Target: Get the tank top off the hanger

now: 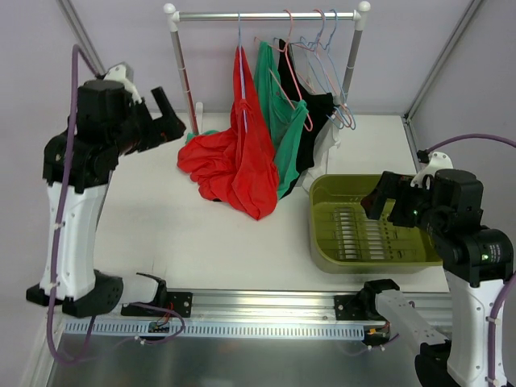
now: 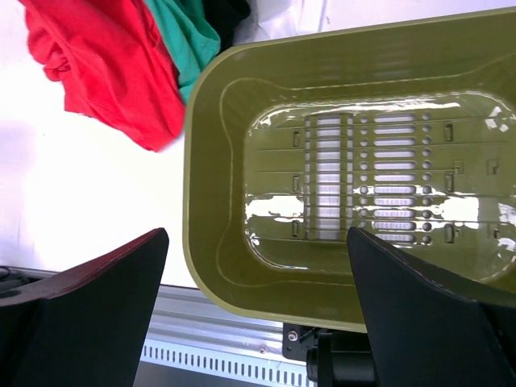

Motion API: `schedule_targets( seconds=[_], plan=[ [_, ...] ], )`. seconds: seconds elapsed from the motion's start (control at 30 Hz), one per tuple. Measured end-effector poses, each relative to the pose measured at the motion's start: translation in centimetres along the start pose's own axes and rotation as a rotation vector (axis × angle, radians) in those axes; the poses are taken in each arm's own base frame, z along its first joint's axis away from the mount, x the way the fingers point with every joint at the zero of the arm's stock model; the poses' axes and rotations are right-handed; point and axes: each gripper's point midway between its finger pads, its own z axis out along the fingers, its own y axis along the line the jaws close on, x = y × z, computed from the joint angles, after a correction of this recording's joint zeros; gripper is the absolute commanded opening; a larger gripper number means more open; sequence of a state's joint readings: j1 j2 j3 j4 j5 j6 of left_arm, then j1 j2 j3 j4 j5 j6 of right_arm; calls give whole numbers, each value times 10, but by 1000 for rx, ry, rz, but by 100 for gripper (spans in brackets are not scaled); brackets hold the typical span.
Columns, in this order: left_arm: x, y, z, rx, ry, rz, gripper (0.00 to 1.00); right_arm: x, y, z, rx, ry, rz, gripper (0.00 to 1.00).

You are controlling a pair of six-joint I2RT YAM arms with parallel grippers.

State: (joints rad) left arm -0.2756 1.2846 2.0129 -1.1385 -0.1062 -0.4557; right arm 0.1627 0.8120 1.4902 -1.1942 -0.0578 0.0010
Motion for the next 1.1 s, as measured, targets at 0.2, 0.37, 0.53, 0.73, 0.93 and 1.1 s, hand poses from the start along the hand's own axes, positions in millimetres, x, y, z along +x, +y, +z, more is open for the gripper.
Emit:
schedule_targets(
  seconds=[0.2, 0.37, 0.53, 0.73, 0.93, 1.1],
  plan=[
    [-34, -60, 70, 194, 10, 34, 93, 5, 10, -4, -62, -1, 14, 99],
    [-54, -103, 141, 318, 1, 56, 82, 13, 20, -10, -124, -1, 46, 99],
    [-40, -131, 201, 409, 53, 57, 67, 29, 25, -9, -166, 30, 76, 100],
    [-20, -151, 235, 475, 101, 47, 33, 45, 28, -9, -195, 55, 99, 99],
    [-25, -167, 232, 522, 68, 53, 4, 51, 29, -7, -207, 73, 107, 99],
    [-28, -172, 230, 534, 54, 51, 0, 53, 30, -6, -213, 80, 107, 100]
  ],
)
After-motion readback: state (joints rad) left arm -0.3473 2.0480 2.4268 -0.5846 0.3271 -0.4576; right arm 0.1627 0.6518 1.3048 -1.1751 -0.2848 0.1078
